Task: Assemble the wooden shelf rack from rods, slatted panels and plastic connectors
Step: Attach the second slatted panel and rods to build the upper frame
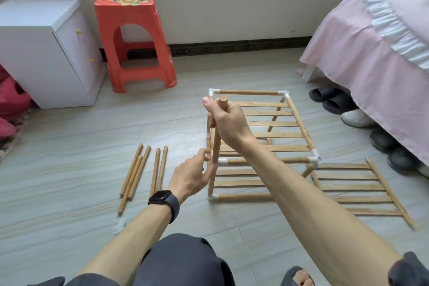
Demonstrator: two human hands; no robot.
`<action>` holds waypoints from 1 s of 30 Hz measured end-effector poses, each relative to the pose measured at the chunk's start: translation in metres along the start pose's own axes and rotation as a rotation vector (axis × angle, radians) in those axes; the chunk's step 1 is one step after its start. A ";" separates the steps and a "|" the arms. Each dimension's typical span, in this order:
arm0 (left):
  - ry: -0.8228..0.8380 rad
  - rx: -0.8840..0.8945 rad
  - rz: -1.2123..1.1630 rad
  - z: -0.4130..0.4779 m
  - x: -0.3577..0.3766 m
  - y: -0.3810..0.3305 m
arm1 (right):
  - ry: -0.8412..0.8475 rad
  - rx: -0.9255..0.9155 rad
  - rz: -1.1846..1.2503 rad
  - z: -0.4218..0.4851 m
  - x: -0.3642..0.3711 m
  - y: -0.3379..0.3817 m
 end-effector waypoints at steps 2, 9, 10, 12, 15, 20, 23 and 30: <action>-0.057 0.060 -0.009 0.005 -0.017 -0.006 | 0.039 -0.008 -0.178 -0.004 -0.012 -0.011; -0.371 0.142 -0.721 0.041 -0.084 -0.081 | -0.154 0.208 -0.539 -0.008 -0.078 -0.108; -0.449 0.185 -0.824 0.046 -0.092 -0.097 | -0.099 0.269 -0.704 -0.008 -0.080 -0.127; -0.570 0.179 -0.996 0.056 -0.104 -0.121 | 0.002 0.348 -0.975 -0.012 -0.077 -0.157; -0.626 0.058 -1.026 0.069 -0.106 -0.138 | 0.016 0.353 -1.197 -0.013 -0.068 -0.177; -0.508 0.081 -1.079 0.081 -0.107 -0.131 | -0.119 0.147 -1.226 -0.004 -0.068 -0.181; -0.485 0.100 -1.075 0.081 -0.108 -0.126 | -0.197 0.039 -1.188 -0.002 -0.069 -0.187; -0.499 0.140 -1.029 0.080 -0.097 -0.130 | -0.196 0.045 -1.192 0.000 -0.070 -0.195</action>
Point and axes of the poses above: each hand's wrist, its own z-axis towards the middle knuckle, its own x-axis out of the palm, y = z × x, the point moved 3 cm from there along z, towards the middle knuckle, and after that the axes turned 11 degrees about x, right-handed, at the moved point
